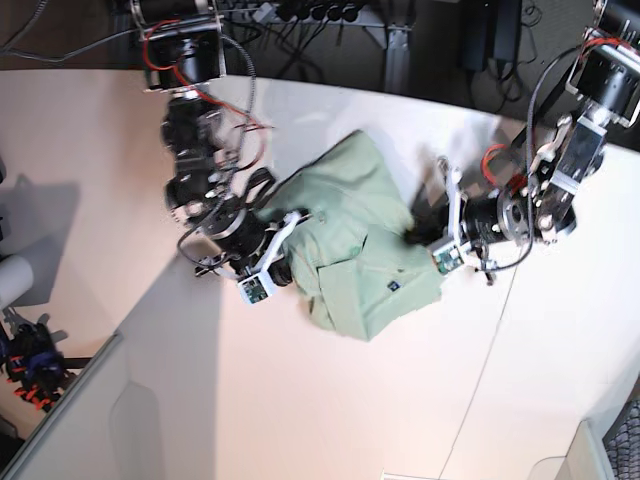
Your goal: Fold the T-shirt properly
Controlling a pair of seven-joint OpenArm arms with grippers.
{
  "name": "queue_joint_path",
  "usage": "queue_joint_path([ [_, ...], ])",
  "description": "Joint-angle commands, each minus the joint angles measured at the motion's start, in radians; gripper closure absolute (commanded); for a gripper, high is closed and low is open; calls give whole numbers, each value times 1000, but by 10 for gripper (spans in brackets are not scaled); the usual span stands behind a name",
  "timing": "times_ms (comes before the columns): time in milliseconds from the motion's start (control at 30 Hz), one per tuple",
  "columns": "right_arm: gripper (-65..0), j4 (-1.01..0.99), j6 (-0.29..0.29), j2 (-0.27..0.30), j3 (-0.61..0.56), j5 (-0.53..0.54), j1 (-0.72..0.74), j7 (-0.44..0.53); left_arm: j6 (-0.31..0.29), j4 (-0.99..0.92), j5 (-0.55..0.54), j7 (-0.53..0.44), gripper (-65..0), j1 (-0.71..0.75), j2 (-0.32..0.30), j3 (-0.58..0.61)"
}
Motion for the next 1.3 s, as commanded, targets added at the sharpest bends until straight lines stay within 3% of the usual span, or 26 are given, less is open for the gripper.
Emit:
queue_joint_path([
  [0, 0, 51, 3, 8, 4, 26, -7, 6, -3, -3, -7, -33, 0, -35, -7, -3],
  [333, 0, 301, 3, -8, 6, 58, -239, -41, -3, -92, -8, -55, 0, -149, 0, -3],
  [600, 0, 328, 3, -67, 8, 54, -269, -41, -3, -91, -13, -79, 0, -168, 0, -3],
  [800, 0, 328, 3, -73, 72, 54, -269, -41, -3, -49, -105, 26, 0, -164, -11, -13],
  [967, 0, 342, 3, -72, 201, 63, -269, -43, -3, 65, -194, 114, 0, -111, -11, -149],
  [1067, 0, 395, 3, -72, 289, 98, -283, -92, -3, 208, -261, 216, 0, -29, -23, -251],
  [1267, 0, 574, 3, -47, 468, 216, -422, -156, -3, 486, -447, 329, 0, 242, -116, -429],
])
